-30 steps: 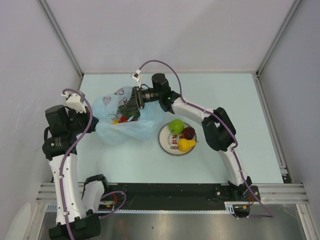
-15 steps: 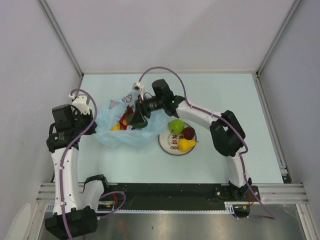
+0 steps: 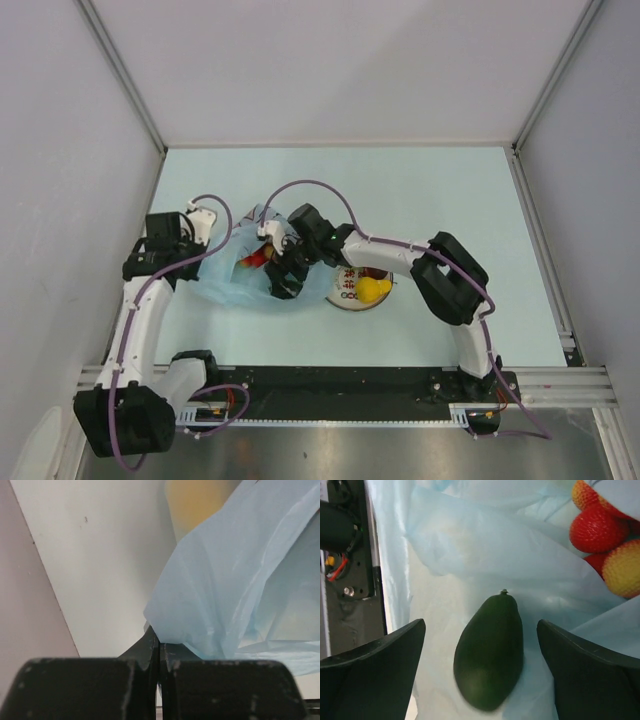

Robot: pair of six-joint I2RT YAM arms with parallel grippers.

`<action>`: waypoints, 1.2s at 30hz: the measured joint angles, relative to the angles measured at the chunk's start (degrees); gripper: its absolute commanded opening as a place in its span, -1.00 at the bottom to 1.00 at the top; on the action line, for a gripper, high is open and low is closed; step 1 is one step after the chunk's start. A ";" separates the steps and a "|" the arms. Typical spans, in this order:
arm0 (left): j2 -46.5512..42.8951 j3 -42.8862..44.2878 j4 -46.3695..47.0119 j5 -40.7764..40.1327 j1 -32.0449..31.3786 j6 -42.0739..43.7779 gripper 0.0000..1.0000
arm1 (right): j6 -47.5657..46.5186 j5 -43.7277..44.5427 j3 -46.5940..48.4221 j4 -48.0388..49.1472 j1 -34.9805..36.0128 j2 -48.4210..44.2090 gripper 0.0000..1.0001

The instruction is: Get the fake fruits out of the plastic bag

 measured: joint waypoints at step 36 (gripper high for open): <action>-5.68 -8.15 2.67 -1.51 -0.87 2.34 -0.99 | -20.96 14.56 0.74 -10.84 9.92 1.60 0.46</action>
